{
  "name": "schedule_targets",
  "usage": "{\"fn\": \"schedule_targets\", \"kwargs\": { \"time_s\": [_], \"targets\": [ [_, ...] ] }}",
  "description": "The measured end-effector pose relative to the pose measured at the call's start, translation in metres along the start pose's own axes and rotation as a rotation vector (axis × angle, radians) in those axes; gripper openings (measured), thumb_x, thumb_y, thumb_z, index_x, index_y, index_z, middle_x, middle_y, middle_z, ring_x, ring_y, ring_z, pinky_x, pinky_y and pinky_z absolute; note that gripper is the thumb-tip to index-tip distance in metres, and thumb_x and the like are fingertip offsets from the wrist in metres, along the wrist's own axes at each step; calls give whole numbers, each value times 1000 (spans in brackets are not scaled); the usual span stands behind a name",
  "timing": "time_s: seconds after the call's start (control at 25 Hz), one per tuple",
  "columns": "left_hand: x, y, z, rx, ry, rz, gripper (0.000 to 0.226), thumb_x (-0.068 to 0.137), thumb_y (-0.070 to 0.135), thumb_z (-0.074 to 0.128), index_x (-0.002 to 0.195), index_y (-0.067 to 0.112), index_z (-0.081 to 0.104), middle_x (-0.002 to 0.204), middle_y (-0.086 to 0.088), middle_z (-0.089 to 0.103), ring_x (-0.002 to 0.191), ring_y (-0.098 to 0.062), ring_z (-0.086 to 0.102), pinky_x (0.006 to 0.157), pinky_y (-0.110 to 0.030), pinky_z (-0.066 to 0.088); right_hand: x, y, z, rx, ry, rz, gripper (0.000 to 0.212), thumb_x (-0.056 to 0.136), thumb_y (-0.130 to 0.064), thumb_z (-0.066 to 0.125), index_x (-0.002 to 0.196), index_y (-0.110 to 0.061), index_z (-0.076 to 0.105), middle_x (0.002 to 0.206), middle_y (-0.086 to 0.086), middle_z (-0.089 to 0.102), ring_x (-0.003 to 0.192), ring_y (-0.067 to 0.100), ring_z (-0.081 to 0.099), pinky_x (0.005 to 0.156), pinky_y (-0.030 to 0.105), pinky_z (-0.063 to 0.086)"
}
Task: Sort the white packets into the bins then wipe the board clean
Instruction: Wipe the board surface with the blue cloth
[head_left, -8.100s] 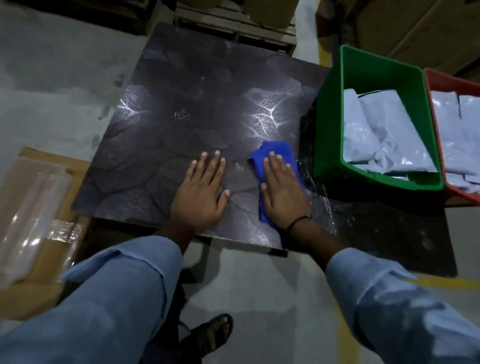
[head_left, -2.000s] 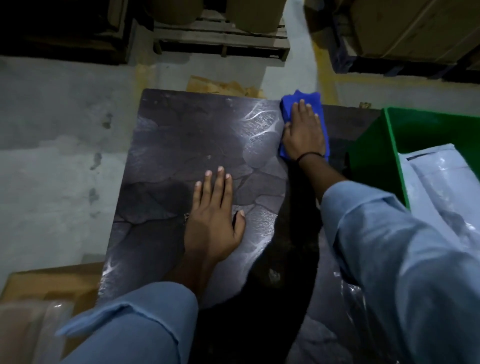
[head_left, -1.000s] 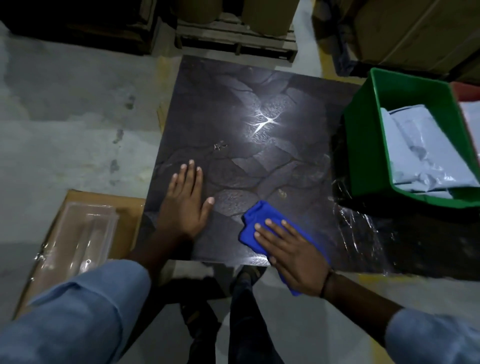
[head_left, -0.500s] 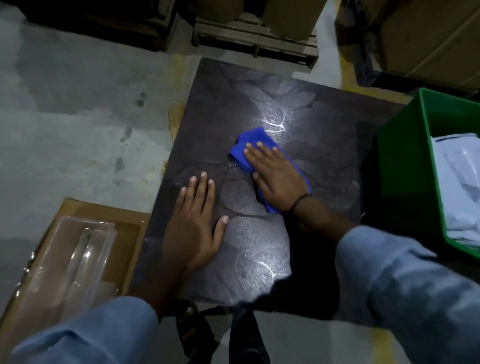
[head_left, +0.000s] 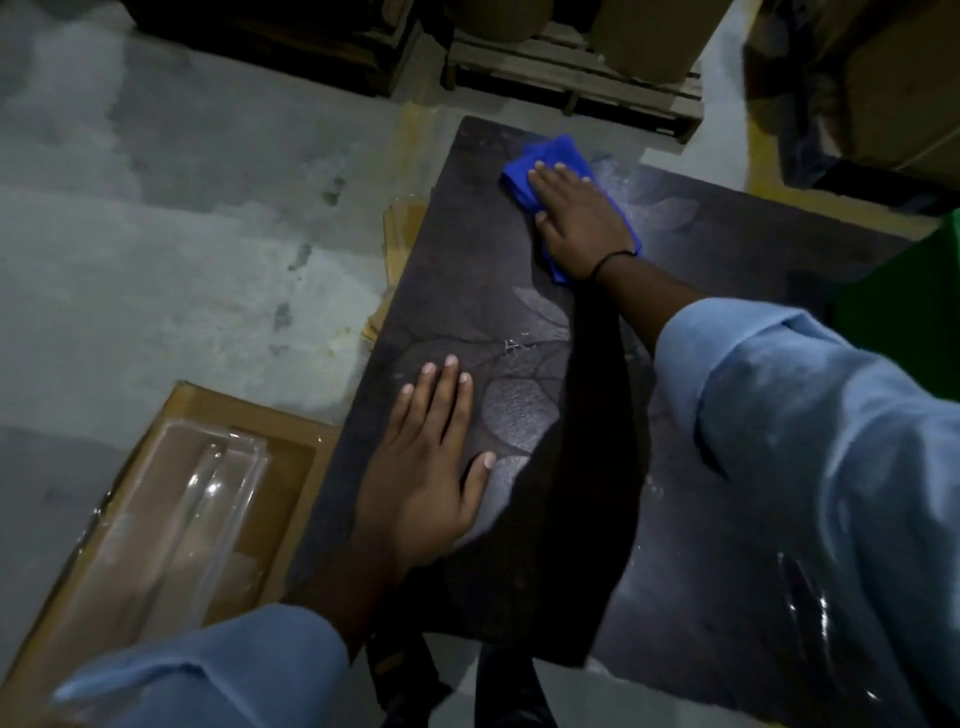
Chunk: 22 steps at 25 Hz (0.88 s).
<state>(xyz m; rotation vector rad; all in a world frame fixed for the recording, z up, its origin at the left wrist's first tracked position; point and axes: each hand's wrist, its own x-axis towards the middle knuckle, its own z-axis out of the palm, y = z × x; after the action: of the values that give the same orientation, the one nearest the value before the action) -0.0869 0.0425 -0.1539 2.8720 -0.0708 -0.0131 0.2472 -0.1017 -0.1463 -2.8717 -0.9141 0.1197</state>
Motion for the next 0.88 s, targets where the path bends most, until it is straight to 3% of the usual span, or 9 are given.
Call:
{"fn": "schedule_targets", "kwargs": {
  "time_s": [0.24,0.48,0.68,0.88],
  "targets": [
    [-1,0,1,13,13,-15,77,101,51,36,160,6,16,170,-14,7,158,-29,3,126,-48,13,-165,-79,7,22,-28,-247,58,98,-28,37,153,-14,30,161,4,27,150,25,20,122,46,16],
    [-9,0,-10,-31,-74,6,76,100,47,39,158,2,23,168,-17,13,157,-32,9,126,-49,15,-275,-145,10,36,-24,-122,59,98,-27,40,154,-13,28,163,2,21,152,21,11,120,49,19],
    [-26,-11,-13,-49,-49,29,76,102,49,37,159,3,19,169,-14,10,157,-29,4,127,-47,14,-279,-156,12,-11,-31,-93,60,100,-30,37,156,-15,21,164,0,14,152,18,3,122,47,15],
    [-22,-12,-9,-76,-38,26,76,102,49,37,161,5,15,170,-12,4,158,-28,1,126,-48,16,-181,-117,14,16,39,-75,58,98,-32,36,153,-17,30,162,0,23,151,19,12,122,46,16]
  ]
}}
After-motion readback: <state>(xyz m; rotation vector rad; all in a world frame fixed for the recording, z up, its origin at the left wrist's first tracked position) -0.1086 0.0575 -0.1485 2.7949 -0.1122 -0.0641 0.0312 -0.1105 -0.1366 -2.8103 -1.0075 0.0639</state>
